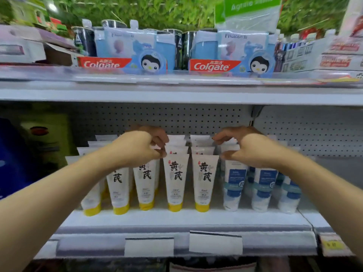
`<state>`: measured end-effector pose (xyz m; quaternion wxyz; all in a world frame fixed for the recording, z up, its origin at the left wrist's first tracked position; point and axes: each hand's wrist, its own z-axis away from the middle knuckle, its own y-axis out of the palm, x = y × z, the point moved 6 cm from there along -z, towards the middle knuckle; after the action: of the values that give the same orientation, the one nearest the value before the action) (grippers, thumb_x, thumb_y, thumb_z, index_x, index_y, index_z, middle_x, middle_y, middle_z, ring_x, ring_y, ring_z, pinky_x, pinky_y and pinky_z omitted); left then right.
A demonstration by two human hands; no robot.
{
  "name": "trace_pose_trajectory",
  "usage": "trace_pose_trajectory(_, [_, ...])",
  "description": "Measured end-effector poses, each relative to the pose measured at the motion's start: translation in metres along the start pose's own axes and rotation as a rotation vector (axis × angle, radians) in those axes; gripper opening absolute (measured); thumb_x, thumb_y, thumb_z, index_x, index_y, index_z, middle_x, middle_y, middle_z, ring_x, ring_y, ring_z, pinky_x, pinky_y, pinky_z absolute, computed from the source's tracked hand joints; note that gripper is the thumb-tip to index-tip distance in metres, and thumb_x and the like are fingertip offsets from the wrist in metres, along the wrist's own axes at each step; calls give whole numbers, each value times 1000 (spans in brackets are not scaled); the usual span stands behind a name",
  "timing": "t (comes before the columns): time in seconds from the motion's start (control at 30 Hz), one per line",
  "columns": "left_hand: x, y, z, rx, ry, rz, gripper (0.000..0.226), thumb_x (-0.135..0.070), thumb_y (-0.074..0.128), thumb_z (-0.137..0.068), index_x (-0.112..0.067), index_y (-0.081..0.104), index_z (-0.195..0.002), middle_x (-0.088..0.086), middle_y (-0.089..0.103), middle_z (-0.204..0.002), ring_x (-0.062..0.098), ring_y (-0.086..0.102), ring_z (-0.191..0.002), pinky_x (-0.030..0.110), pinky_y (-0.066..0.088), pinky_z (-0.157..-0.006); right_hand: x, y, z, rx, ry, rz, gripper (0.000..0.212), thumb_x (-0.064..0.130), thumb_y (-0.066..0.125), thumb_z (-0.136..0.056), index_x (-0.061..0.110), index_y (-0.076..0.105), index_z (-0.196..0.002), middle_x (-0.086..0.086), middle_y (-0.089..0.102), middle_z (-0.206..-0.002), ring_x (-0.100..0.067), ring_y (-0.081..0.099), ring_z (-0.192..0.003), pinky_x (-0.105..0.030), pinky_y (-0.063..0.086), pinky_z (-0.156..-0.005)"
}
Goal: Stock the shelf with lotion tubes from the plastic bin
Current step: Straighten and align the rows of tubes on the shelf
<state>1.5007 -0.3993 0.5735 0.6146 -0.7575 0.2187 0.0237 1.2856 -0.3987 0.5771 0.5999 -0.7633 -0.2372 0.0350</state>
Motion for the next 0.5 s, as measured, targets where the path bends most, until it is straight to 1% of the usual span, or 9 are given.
trace_pose_trajectory(0.1, [7,7,-3,55,53,10,33,-36,66,-82,-34,54,-112,-16,57,-105,5,53,-102,19,40,-81,8,7,1,4,75,9,44,31,68,-82,33,52,-123,14,57,-123,-8,52,-108,-21,40,-91])
trace_pose_trajectory(0.17, [7,11,-5,84,93,13,38,-36,69,-80,-33,54,-115,-14,59,-109,6,56,-101,19,42,-81,15,12,1,22,112,17,46,31,69,-81,30,51,-124,11,58,-124,-12,54,-109,-24,43,-91])
trace_pose_trajectory(0.2, [5,12,-6,96,109,7,40,-36,69,-80,-31,54,-116,-13,59,-111,8,56,-101,20,44,-83,19,14,0,32,123,36,48,31,69,-81,28,51,-125,9,58,-125,-13,54,-109,-24,44,-91])
trace_pose_trajectory(0.27, [4,16,-9,114,119,-5,44,-35,71,-79,-29,53,-119,-9,61,-117,11,58,-105,27,48,-92,25,17,-3,53,139,102,50,33,70,-81,26,50,-127,7,57,-126,-15,54,-108,-25,44,-90])
trace_pose_trajectory(0.33, [5,20,-13,128,105,-12,46,-34,72,-78,-29,53,-120,-8,61,-120,13,59,-106,33,49,-95,27,22,-8,78,151,165,51,34,70,-81,25,50,-127,5,57,-125,-16,54,-105,-26,46,-88])
trace_pose_trajectory(0.4, [6,25,-18,135,89,-29,45,-35,72,-77,-30,54,-119,-8,62,-119,13,59,-104,35,51,-93,26,26,-14,111,160,195,49,34,70,-80,25,53,-124,5,58,-122,-16,55,-102,-27,47,-86])
trace_pose_trajectory(0.5, [5,31,-23,148,81,-63,37,-36,71,-77,-33,57,-112,-9,63,-115,14,59,-100,35,52,-88,24,31,-22,149,153,242,39,37,71,-79,26,59,-114,3,61,-115,-18,55,-101,-32,49,-87])
